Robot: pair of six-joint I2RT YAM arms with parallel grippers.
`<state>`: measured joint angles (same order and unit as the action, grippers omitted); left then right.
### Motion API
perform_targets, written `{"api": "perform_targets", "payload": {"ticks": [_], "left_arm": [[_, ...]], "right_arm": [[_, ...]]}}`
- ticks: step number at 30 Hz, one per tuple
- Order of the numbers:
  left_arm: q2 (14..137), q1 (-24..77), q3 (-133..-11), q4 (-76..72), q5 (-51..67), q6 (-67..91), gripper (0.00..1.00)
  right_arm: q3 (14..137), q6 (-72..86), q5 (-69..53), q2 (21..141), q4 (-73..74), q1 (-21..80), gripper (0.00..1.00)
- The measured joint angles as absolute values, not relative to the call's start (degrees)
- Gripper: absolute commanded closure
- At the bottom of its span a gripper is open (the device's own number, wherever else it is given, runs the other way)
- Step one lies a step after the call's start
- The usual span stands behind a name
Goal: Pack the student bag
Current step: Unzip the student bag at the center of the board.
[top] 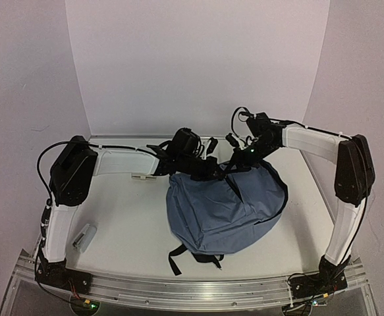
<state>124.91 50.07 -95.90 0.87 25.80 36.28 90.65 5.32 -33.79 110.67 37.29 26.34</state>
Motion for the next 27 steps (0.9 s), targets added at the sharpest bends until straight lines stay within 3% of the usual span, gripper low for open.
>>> {"api": "perform_targets", "payload": {"ticks": [15,24,27], "left_arm": [[121.4,62.31,-95.55,7.5,24.98,25.97,1.0],[119.95,63.46,-93.13,8.4,21.47,22.57,1.0],[118.66,64.03,-91.11,7.87,18.42,22.18,0.82]], "right_arm": [[92.27,5.57,-33.08,112.09,38.68,25.04,1.0],[93.03,5.75,-33.06,112.44,39.49,25.26,1.0],[93.03,5.82,-33.08,112.44,39.53,25.26,1.0]]}}
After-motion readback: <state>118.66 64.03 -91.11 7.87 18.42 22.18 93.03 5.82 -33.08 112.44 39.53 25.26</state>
